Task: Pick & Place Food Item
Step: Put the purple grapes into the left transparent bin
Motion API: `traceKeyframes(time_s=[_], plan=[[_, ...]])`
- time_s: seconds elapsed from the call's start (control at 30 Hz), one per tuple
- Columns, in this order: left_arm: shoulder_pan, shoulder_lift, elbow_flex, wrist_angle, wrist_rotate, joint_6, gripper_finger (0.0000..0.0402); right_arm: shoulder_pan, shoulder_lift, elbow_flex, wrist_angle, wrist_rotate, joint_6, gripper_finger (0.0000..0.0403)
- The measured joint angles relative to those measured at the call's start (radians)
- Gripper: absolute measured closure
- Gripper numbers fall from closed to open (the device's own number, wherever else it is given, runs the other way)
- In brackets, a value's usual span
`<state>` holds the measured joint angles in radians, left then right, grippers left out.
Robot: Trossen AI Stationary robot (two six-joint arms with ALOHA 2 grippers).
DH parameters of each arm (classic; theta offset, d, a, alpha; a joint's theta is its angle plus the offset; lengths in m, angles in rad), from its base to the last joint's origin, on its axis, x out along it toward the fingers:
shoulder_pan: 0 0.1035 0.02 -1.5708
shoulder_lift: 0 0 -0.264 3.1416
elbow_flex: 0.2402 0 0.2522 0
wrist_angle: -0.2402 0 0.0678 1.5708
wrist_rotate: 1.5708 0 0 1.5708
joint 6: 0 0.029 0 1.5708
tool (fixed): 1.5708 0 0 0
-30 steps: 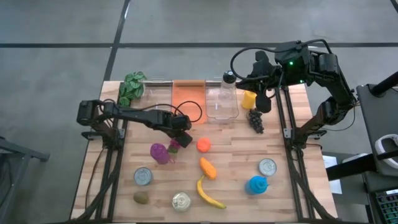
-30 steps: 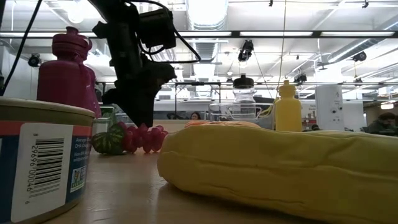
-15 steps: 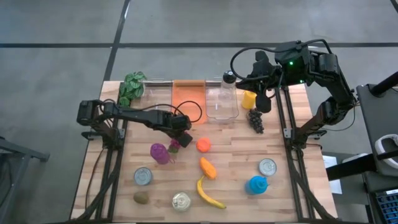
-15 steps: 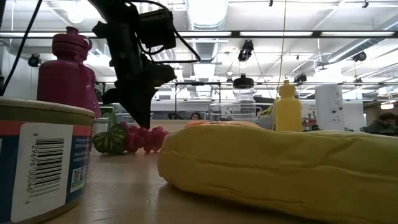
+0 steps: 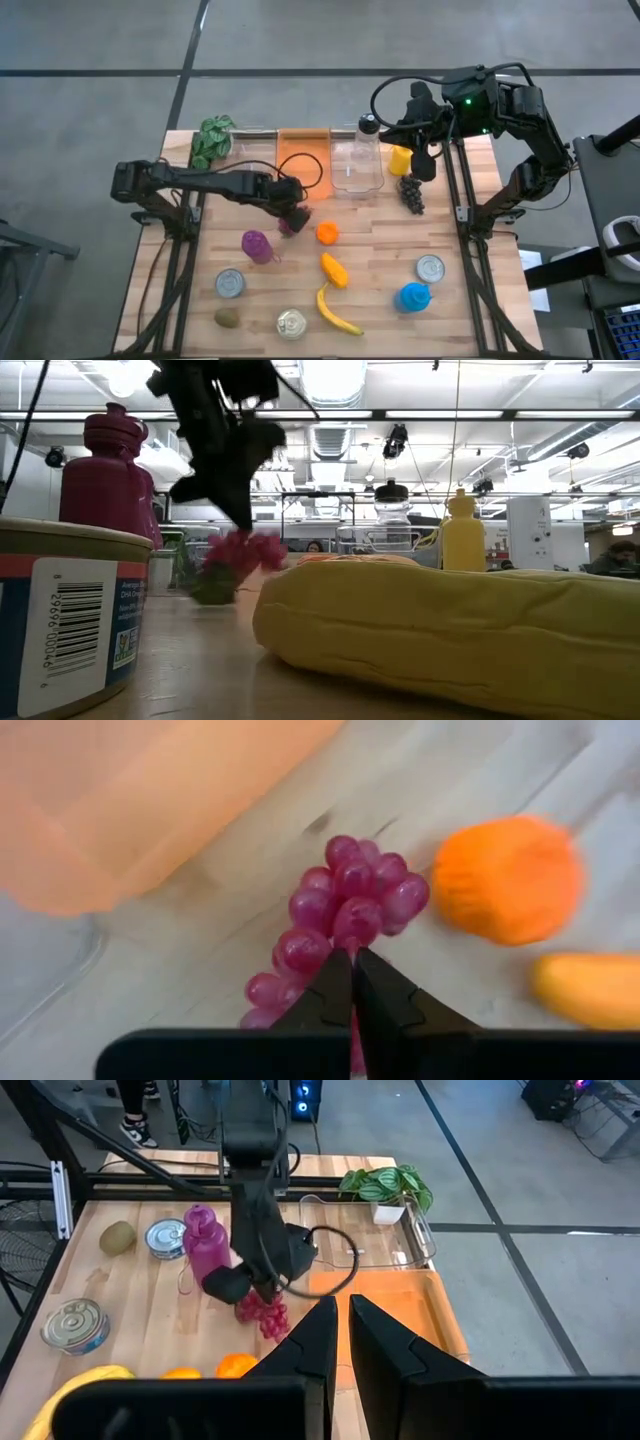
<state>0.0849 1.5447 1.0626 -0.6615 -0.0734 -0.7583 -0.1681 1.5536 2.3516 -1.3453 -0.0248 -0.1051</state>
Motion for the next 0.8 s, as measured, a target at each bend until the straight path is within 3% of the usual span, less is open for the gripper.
traceKeyframes(time_s=[0.53,0.8], plan=[[0.042,-0.318,0.038,-0.067,-0.069,0.045,0.0401,0.0,0.0,0.0,0.028,0.0,0.0,0.0376],[0.141,-0.354,0.164,-0.304,-0.132,0.133,0.0401,0.0,0.0,0.0,0.029,0.0,0.0,0.0376]])
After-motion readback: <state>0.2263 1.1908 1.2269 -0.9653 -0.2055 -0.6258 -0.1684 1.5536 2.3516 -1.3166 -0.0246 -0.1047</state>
